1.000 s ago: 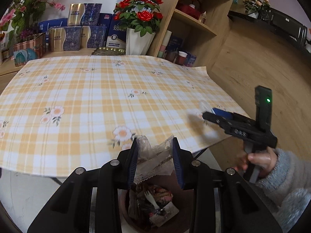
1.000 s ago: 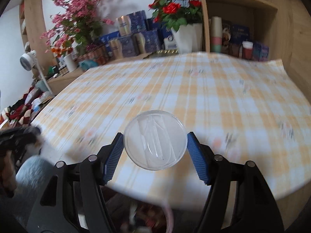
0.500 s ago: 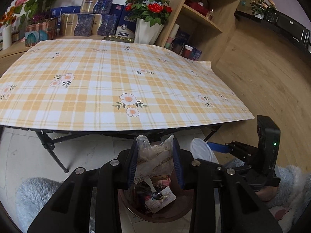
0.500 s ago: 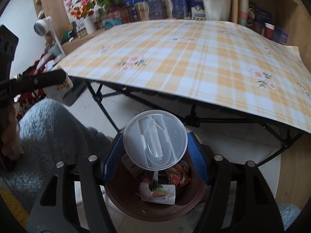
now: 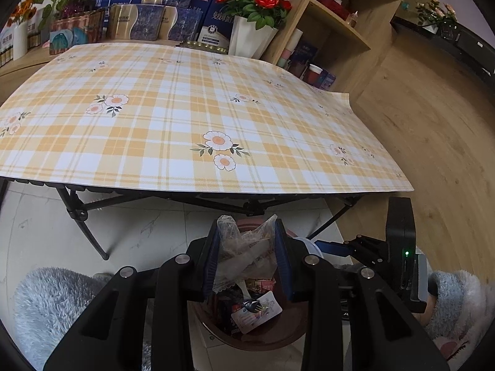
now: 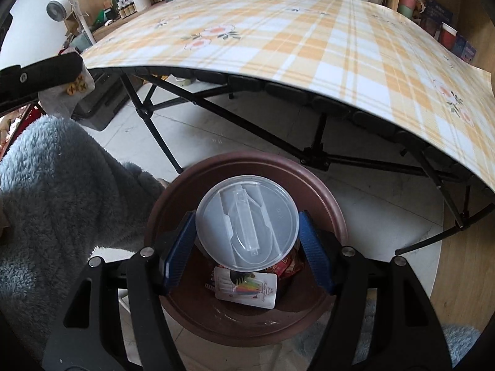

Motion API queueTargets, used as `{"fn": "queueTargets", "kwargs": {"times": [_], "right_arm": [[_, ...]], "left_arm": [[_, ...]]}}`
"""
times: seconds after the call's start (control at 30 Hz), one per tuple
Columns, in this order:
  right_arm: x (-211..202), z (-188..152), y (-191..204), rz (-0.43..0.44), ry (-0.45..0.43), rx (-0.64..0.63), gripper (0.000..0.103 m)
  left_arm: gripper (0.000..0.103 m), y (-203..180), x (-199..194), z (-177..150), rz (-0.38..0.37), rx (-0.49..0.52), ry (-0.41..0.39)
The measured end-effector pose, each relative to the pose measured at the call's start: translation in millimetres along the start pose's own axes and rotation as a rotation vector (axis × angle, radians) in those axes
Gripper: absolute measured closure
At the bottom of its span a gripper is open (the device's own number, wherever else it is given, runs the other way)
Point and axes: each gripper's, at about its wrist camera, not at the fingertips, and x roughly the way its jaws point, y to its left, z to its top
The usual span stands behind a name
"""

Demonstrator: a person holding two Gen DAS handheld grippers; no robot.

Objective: Collect trash
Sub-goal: 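Open the right gripper to drop the clear lid into the bin, then lower the left gripper into the bin and open it to drop the bag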

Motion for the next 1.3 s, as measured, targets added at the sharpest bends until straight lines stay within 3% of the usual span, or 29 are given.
{"fn": "queueTargets", "kwargs": {"times": [0.07,0.1,0.23,0.37,0.83,1.07,1.3], "right_arm": [[1.6,0.0,-1.3,0.005,0.011,0.005,0.032],[1.7,-0.2,-1.7,0.003,0.012,0.008,0.023],[-4.1,1.8,-1.8,-0.006,-0.013,0.007,0.014],[-21.8,5.0,-3.0,-0.046,-0.092,0.009,0.007],[-94.0,7.7,-29.9,-0.229,-0.402,0.104,0.006],[-98.7,5.1,-50.1,-0.308,-0.433,0.192,0.006],[-94.6,1.9,-72.2,-0.327,-0.417,0.297,0.006]], "left_arm": [[0.07,-0.3,1.0,0.1,0.0,-0.001,0.003],[0.07,-0.2,1.7,0.2,0.001,0.0,0.004],[0.07,-1.9,3.4,-0.5,0.006,0.012,0.011],[0.07,-6.5,3.9,-1.2,0.019,0.04,0.011],[0.07,-19.9,23.5,-8.6,0.076,0.125,0.089],[0.069,-29.9,40.7,-13.9,0.083,0.176,0.162],[0.069,-46.7,62.0,-24.6,0.076,0.264,0.254]]}}
